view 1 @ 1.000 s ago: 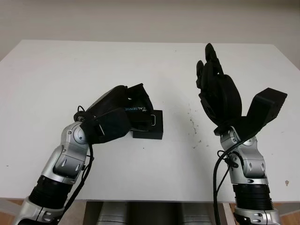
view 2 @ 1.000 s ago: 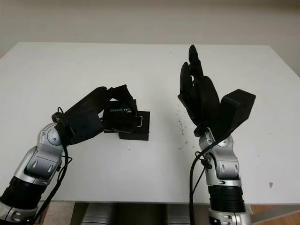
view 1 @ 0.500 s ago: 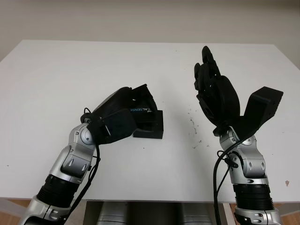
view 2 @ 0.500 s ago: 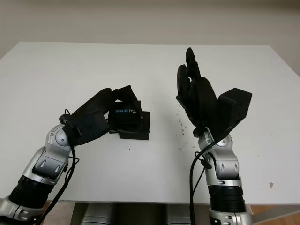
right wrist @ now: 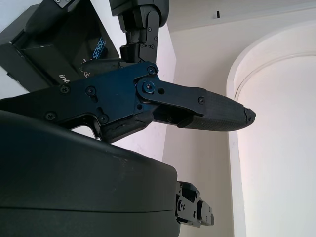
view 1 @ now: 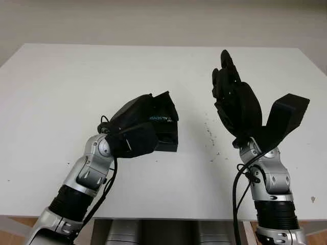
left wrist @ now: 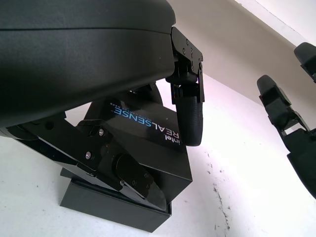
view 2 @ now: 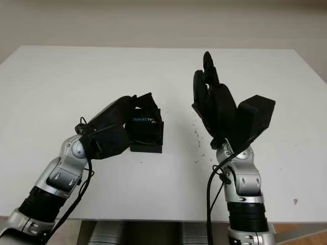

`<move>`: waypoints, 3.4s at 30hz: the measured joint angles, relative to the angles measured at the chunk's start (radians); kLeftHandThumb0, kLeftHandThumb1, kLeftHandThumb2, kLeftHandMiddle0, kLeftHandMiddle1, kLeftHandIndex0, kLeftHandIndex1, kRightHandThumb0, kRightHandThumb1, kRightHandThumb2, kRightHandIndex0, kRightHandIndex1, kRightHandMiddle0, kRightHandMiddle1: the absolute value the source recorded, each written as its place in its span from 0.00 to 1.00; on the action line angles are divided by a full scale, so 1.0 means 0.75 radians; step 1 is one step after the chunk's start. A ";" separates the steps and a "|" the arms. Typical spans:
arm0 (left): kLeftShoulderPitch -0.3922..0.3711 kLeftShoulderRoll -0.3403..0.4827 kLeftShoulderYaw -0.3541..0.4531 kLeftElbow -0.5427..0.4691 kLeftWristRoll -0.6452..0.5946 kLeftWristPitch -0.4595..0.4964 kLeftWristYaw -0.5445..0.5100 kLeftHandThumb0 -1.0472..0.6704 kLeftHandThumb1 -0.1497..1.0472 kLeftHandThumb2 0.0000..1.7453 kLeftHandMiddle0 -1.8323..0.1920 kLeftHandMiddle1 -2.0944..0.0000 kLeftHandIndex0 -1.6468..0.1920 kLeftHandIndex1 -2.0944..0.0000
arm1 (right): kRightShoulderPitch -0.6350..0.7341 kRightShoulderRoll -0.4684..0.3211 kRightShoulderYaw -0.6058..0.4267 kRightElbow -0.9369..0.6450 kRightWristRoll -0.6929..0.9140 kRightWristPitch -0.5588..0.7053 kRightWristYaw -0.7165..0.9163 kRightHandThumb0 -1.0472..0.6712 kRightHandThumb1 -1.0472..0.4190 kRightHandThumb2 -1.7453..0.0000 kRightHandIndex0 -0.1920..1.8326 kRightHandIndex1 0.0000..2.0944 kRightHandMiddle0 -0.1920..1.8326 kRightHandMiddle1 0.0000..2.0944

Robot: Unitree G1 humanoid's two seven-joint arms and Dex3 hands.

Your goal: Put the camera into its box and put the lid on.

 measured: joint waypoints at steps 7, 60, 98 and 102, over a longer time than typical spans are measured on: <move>-0.006 -0.028 0.001 0.002 -0.034 0.030 -0.027 0.58 0.92 0.03 0.73 0.22 0.77 0.24 | 0.001 0.000 0.003 -0.003 -0.003 0.016 -0.008 0.16 0.00 0.66 0.00 0.00 0.00 0.00; 0.116 0.100 -0.082 -0.082 0.151 -0.068 -0.029 0.38 1.00 0.10 0.88 0.98 0.86 0.96 | 0.019 0.009 0.022 -0.017 0.004 0.021 0.007 0.17 0.00 0.68 0.00 0.00 0.00 0.00; 0.124 -0.073 0.595 -0.187 -0.947 0.261 -0.054 0.25 1.00 0.20 0.94 0.99 0.94 1.00 | 0.019 0.006 -0.006 0.029 -0.011 -0.023 0.006 0.19 0.00 0.65 0.00 0.00 0.00 0.00; 0.122 -0.103 0.639 -0.072 -0.932 0.122 0.041 0.23 1.00 0.20 0.98 0.99 0.98 1.00 | 0.012 0.005 -0.010 0.071 -0.014 -0.047 0.011 0.18 0.00 0.62 0.00 0.00 0.00 0.00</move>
